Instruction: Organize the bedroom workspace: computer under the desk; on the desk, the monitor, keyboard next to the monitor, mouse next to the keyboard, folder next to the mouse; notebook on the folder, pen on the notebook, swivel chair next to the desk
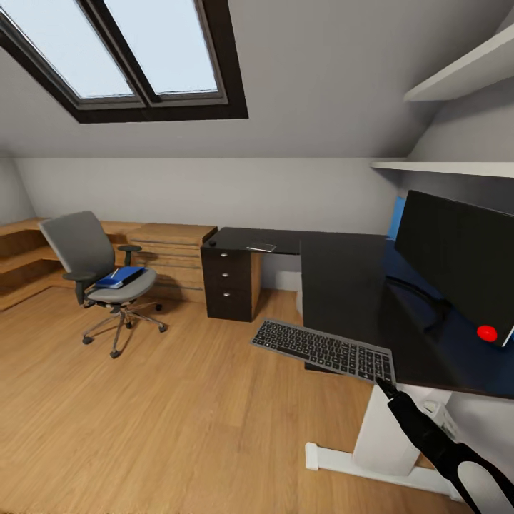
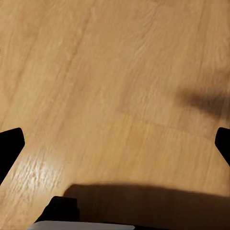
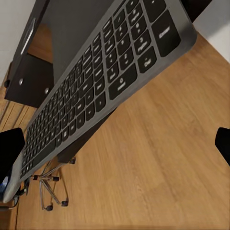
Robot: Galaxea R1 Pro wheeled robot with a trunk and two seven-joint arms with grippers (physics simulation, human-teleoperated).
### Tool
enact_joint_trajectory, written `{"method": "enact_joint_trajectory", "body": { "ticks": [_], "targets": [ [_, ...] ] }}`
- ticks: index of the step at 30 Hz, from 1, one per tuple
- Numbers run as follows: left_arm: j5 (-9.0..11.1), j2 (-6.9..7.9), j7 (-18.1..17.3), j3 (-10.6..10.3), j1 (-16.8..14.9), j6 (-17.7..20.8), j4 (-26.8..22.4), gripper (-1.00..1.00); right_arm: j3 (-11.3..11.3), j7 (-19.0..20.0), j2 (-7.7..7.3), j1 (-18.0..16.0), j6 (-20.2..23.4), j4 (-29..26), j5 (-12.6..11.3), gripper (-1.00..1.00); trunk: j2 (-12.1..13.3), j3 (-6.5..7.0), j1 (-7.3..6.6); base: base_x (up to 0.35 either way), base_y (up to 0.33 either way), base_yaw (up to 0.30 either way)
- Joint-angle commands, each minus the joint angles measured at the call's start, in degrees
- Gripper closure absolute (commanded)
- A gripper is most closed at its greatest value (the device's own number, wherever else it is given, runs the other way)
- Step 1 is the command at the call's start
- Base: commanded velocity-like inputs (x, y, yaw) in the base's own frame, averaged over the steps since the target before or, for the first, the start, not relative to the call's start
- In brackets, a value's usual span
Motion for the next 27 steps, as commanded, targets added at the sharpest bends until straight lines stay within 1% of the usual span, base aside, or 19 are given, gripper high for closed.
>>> {"method": "enact_joint_trajectory", "body": {
  "ticks": [1, 11, 14, 16, 17, 22, 26, 27],
  "targets": [
    [0.46, 0.04, 0.42, -0.22, 0.01, 0.18, -0.16, -1.0, -0.07, -0.37, -0.01, -0.03, 0.21, -0.09, -0.42, -1.0, -0.03, -0.05, 0.0, 0.0, 0.0, 0.03],
    [0.46, 0.03, 0.42, -0.22, 0.04, 0.18, -0.16, -1.0, -0.71, -0.27, -0.11, -0.03, 0.21, 0.17, -0.35, -1.0, -0.03, -0.05, 0.0, 0.0, -0.001, 0.007],
    [0.37, -0.03, 0.47, -0.26, 0.03, -0.16, -0.16, -1.0, -1.74, -0.22, -0.2, -0.03, 0.23, 0.25, -0.36, -1.0, -0.03, -0.05, 0.0, 0.0, -0.181, 0.0],
    [0.4, -0.04, 0.49, -0.28, 0.03, -1.2, -0.16, -1.0, -2.25, -0.22, -0.2, -0.03, 0.28, 0.3, -0.36, -1.0, -0.03, -0.05, 0.0, 0.0, -0.281, 0.0],
    [0.47, -0.04, 0.49, -0.3, 0.04, -2.74, -0.11, -1.0, -2.51, -0.24, -0.21, -0.03, 0.4, 0.32, -0.39, -1.0, -0.03, -0.05, 0.0, 0.0, -0.315, 0.0],
    [0.51, -0.04, 0.5, -0.35, 0.04, -4.36, 0.36, -1.0, -2.73, -0.33, -0.33, -0.03, 0.75, 0.38, -0.62, -1.0, -0.03, -0.05, 0.0, 0.0, -0.322, 0.0],
    [0.52, -0.05, 0.5, -0.39, 0.0, -4.78, 0.84, -1.0, -3.1, -0.57, -1.07, -0.03, 2.63, 0.36, -0.7, -1.0, -0.03, -0.05, 0.0, 0.0, -0.09, 0.0],
    [0.51, -0.05, 0.5, -0.39, 0.02, -4.8, 0.86, -1.0, -3.54, -0.58, -1.2, -0.03, 3.4, 0.36, -0.7, -1.0, -0.03, -0.05, 0.0, 0.0, -0.029, 0.0]
  ]
}}
